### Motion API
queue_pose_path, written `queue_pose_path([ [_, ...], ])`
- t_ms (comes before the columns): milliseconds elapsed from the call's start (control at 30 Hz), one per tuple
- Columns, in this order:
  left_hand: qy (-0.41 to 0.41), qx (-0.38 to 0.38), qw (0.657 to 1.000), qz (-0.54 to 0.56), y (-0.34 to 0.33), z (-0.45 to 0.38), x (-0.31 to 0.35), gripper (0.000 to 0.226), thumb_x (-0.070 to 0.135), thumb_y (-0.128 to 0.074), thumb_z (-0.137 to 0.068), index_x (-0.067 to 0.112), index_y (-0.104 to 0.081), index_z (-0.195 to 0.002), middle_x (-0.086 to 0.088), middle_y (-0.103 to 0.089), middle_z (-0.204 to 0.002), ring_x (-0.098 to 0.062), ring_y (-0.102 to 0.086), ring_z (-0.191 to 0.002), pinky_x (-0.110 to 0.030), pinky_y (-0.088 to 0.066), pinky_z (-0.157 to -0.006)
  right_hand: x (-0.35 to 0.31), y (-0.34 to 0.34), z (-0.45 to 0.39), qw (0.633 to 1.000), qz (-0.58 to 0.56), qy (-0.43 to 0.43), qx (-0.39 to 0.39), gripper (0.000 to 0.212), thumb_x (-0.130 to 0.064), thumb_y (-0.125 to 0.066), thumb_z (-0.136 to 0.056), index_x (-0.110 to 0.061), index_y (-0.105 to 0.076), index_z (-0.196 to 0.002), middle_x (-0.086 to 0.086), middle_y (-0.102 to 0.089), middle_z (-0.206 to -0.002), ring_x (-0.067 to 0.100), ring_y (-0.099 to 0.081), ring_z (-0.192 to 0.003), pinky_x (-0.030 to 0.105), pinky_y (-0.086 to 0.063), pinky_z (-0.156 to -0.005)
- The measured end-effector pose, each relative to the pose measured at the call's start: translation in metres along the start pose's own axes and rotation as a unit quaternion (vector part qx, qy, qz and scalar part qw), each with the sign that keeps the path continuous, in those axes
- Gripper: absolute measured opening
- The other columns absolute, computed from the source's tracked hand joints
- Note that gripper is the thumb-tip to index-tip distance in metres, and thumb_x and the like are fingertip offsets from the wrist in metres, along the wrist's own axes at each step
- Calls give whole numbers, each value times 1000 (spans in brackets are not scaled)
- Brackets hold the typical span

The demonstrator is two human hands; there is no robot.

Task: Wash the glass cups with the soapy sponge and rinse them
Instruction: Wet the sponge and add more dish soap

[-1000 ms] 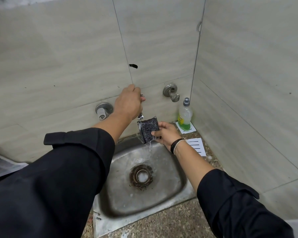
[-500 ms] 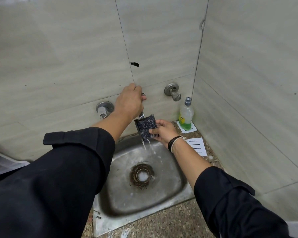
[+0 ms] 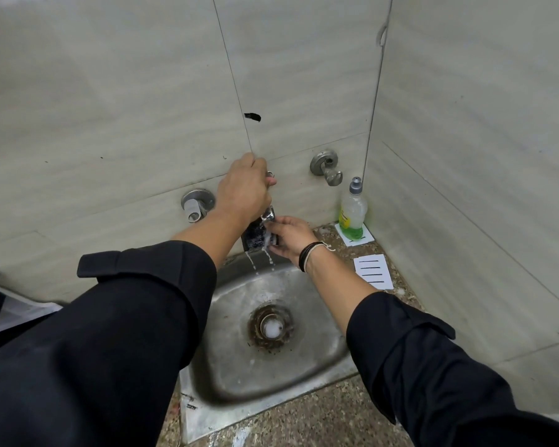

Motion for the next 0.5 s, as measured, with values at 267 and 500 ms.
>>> queue_pose_path([
  [267,6,-7,1000,3,1,0,0,18,22,-54,-101,8,-60,-110,-8,-52,-115,-28,-51,-108,-36,-34,-70,2,-7,0,996,-54,-68,-9,14,-11,-71,-88,-20,-61,-91,1,-62,-82,15,-54,-67,31,-50,-69],
  [500,9,-12,1000,5,1,0,0,19,24,-54,-101,8,-59,-110,-9,-52,-115,-29,-50,-108,-37,-34,-71,9,-9,-5,997,-23,-66,-34,17,-12,-72,-89,-25,-61,-92,-5,-66,-98,13,-53,-89,36,-47,-78],
])
Point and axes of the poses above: each hand's wrist, its own z-axis away from the middle knuckle, its own y-axis out of the back of the hand, x = y × z, the point moved 3 cm from there along -z, towards the middle knuckle
